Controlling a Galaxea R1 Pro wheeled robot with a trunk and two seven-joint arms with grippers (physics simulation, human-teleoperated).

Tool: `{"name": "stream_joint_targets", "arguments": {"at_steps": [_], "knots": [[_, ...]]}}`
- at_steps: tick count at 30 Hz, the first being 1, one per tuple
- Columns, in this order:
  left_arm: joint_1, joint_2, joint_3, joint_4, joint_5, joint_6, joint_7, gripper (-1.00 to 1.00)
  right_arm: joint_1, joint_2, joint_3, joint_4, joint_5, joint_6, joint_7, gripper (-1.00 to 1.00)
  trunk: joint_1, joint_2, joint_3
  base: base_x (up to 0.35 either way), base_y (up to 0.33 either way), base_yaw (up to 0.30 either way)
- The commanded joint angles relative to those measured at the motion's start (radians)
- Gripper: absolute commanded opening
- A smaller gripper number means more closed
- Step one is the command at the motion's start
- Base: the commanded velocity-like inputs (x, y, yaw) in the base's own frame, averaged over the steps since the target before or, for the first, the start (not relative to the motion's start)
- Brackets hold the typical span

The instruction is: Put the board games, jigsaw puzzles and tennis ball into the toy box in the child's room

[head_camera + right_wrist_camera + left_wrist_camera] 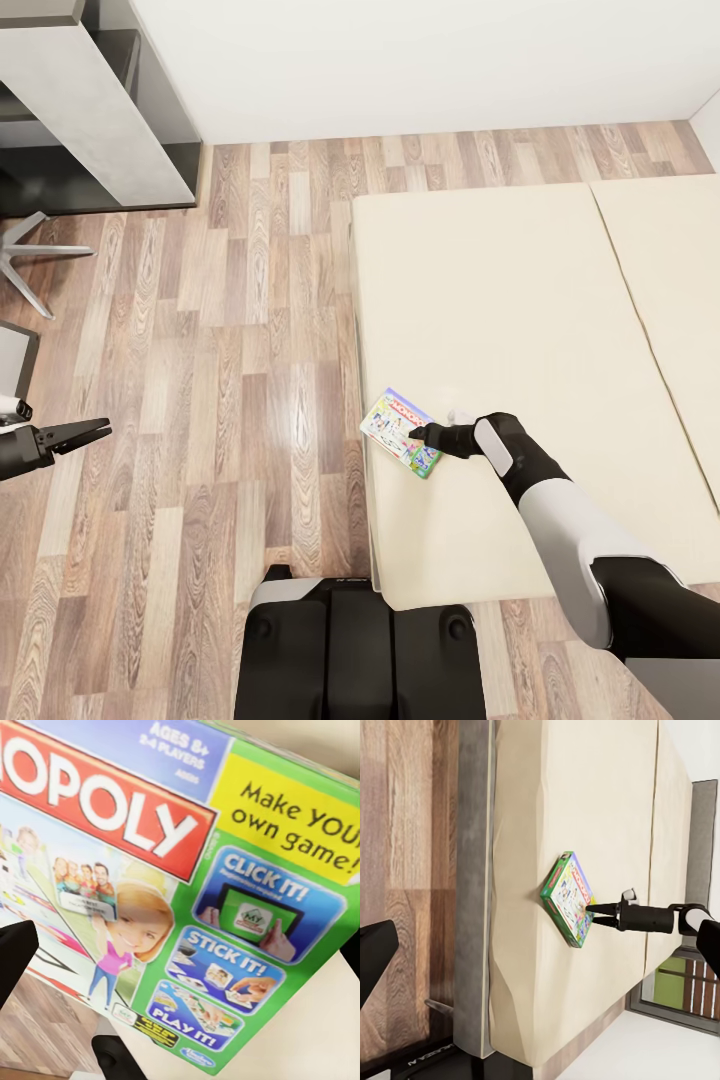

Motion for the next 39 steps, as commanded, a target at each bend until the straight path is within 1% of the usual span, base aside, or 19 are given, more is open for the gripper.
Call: {"name": "stream_joint_targets", "arguments": {"at_steps": [1,39], "knots": [[0.0,0.0,0.0,0.0,-0.001,0.011,-0.005,1.0,0.0,0.0,0.0,-0.001,0.004,0.004,0.004,1.0,0.001,-0.002,-0.001,0.0,0.0,0.0],[0.0,-0.001,0.002,0.0,-0.003,0.011,-0.003,1.0,0.0,0.0,-0.002,-0.001,0.004,0.004,0.004,1.0,0.001,-0.002,0.001,0.0,0.0,0.0]]}}
